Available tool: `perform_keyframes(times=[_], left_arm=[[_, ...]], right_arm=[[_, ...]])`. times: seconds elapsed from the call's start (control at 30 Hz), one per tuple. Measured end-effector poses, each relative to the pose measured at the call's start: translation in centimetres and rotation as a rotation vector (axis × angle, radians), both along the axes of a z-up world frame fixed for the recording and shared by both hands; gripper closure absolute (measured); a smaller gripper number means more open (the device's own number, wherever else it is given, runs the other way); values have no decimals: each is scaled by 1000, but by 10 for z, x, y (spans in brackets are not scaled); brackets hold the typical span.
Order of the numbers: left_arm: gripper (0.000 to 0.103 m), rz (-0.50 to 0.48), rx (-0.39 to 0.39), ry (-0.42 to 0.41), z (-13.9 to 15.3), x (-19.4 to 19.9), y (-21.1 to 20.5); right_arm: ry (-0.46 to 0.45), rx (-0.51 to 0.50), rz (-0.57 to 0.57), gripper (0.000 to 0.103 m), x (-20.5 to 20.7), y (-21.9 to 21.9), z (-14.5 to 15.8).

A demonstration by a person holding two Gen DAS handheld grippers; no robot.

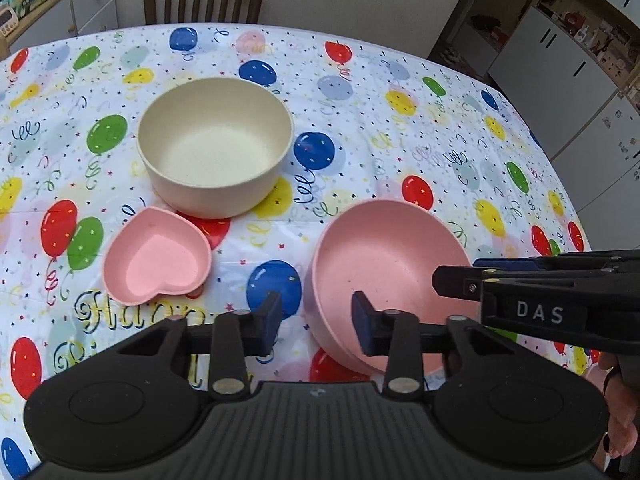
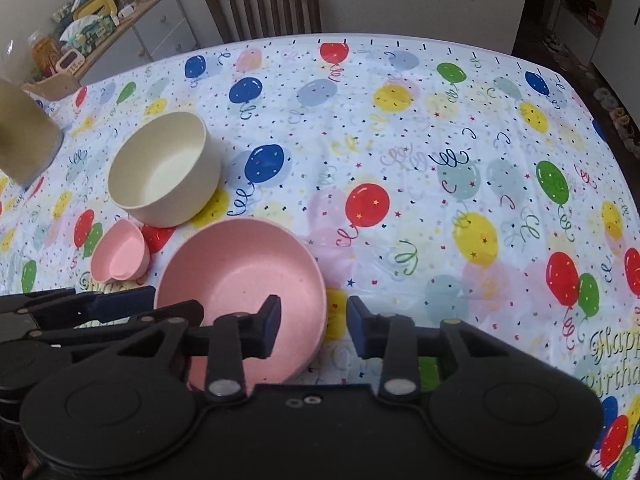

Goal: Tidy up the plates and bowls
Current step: 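Close both grippers on the pink bowl rim, then lift the pink bowl and carry it toward the plate stack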

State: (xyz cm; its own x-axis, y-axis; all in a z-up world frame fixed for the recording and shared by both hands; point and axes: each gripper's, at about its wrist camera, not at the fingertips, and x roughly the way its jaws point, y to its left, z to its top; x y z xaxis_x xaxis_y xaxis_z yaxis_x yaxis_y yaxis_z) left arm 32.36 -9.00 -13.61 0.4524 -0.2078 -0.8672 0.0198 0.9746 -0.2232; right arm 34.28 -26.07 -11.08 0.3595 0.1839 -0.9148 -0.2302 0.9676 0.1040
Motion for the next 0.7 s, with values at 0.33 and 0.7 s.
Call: perform_keyframes(times=[0.33, 0.7], left_arm=[[91, 6, 46, 95, 1, 16, -9], [92, -4, 28, 116, 10, -3, -3]], right_arm=[[67, -101, 15, 100, 10, 12, -2], [65, -94, 16, 100, -11, 14, 12]])
